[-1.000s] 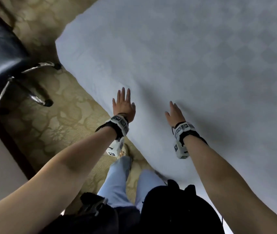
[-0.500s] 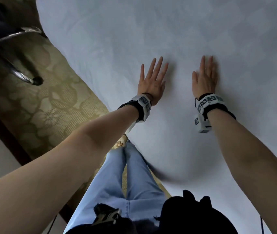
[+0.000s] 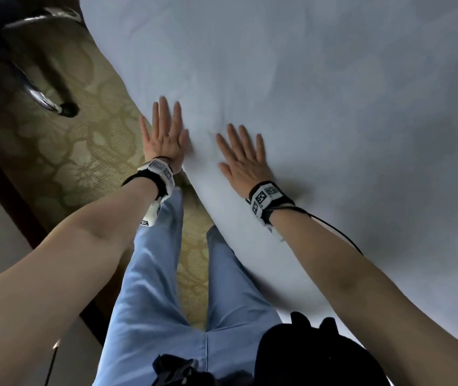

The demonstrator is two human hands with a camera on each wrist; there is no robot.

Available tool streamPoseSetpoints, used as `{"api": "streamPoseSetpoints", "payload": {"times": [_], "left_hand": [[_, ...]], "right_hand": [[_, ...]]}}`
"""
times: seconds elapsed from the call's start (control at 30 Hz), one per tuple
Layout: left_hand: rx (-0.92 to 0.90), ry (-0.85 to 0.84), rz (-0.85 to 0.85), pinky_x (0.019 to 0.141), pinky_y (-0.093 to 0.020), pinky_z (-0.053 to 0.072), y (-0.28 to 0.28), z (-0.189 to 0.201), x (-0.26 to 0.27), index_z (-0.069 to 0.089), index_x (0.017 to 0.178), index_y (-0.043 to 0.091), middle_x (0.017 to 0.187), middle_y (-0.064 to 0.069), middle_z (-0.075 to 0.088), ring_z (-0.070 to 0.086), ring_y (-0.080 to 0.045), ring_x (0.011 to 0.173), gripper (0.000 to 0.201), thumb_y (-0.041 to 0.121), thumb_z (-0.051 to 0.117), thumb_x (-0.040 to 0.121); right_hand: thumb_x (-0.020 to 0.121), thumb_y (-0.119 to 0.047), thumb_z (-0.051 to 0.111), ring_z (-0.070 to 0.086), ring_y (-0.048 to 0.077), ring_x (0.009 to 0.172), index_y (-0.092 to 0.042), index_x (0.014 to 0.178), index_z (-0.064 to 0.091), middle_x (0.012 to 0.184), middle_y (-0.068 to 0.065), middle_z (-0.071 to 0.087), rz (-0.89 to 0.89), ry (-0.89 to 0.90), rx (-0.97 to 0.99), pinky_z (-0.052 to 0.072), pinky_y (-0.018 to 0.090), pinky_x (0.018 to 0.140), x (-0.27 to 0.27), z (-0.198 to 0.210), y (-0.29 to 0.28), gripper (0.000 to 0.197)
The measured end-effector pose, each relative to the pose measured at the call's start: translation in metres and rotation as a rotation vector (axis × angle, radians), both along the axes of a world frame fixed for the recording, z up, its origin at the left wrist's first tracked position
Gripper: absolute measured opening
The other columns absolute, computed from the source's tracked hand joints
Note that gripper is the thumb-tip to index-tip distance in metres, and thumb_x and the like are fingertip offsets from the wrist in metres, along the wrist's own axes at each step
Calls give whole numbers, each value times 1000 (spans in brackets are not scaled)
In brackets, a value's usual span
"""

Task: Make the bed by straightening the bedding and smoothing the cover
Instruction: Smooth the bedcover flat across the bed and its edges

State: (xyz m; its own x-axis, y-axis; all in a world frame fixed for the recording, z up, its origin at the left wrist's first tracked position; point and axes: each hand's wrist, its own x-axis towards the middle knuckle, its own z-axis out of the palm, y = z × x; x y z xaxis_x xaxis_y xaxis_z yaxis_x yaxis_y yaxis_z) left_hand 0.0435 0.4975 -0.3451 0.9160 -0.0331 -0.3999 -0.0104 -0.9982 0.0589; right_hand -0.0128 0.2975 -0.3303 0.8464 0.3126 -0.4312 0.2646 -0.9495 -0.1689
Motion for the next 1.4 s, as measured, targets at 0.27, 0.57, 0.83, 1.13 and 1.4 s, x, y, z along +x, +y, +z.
{"api": "streamPoseSetpoints", "payload": {"times": [0.27,0.57,0.83,1.13,1.4], "left_hand": [[-138,-160,-13,119,-52,-3,-2,29,91,-7,151,19,160,-7,-6,-4,-22,148,59,41,13,100],[-167,-33,-31,119,-53,-2,64,-23,192,-9,151,24,160,-4,-10,-8,-18,148,57,39,12,100],[-165,31,85,119,-51,-3,160,-15,276,-8,151,19,160,-3,-11,-10,-19,148,61,44,14,100],[-243,-93,-739,120,-50,0,75,32,312,-11,150,22,160,-3,-7,-5,-23,148,57,36,13,100],[-144,-47,-950,118,-44,-3,80,-2,375,-8,150,31,161,-2,-2,2,-19,149,53,40,8,100]], "right_hand": [[97,-37,31,1,25,149,-22,153,9,161,5,4,-366,-220,47,-1,50,117,108,33,3,62],[99,-43,20,-8,27,148,-23,152,-4,160,5,-8,-442,-139,-71,-3,56,117,196,-5,78,61],[99,-39,23,-5,23,149,-27,152,1,161,-1,-5,-202,-83,37,1,55,118,249,2,170,58],[96,-24,29,1,25,149,-18,153,7,161,4,2,-1311,-427,-14,2,52,119,300,35,92,61],[101,-39,18,-5,32,148,-30,152,4,161,0,-2,-1401,-236,-103,-4,57,115,329,3,72,54]]}}
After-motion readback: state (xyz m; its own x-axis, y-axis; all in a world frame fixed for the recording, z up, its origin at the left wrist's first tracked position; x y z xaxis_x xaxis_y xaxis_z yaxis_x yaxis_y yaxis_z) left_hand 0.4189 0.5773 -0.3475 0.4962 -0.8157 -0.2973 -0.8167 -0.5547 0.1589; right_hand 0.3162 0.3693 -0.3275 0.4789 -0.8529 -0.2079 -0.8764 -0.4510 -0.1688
